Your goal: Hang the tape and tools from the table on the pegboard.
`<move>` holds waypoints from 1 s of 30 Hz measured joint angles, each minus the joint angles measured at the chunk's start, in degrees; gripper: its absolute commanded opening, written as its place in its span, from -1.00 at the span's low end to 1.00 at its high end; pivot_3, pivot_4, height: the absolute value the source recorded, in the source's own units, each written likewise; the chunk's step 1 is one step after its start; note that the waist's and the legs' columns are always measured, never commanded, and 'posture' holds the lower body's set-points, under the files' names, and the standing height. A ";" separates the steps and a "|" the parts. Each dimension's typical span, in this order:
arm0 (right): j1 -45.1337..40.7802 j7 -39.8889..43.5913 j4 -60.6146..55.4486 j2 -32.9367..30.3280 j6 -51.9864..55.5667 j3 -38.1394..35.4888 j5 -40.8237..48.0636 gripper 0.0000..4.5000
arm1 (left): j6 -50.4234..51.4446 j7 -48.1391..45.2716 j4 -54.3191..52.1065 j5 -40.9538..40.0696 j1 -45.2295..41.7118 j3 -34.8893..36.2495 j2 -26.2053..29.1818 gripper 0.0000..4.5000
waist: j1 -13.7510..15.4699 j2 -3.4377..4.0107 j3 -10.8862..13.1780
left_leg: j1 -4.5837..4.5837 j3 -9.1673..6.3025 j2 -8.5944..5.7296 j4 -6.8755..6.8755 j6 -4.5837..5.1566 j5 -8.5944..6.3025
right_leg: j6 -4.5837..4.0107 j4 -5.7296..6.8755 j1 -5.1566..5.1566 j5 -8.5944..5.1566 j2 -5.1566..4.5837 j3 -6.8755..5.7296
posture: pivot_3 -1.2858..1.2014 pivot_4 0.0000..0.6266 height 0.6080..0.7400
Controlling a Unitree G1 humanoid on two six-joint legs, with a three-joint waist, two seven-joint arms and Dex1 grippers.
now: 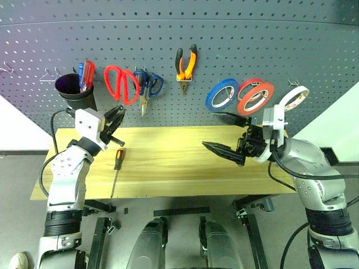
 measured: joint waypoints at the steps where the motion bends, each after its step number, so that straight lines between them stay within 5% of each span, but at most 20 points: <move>1: -0.04 -0.17 -0.37 0.00 0.32 -0.01 0.36 1.00 | -0.27 0.23 0.62 0.45 -0.41 -0.04 0.00 -0.89 | 0.00 -0.01 -0.01 | 0.00 0.00 0.00 0.00 0.00 0.00 | 0.00 0.00 0.00 0.00 0.00 0.00 | 0.02 -0.46 0.80; 30: 0.52 -2.44 -1.70 0.21 2.12 0.21 1.61 1.00 | -7.51 6.21 18.97 9.62 -10.21 -6.68 -0.85 -0.89 | -0.04 -0.07 -0.29 | 0.00 0.03 -0.01 0.14 0.01 0.01 | 0.10 0.16 0.01 0.06 0.17 -0.01 | 0.00 -0.50 0.80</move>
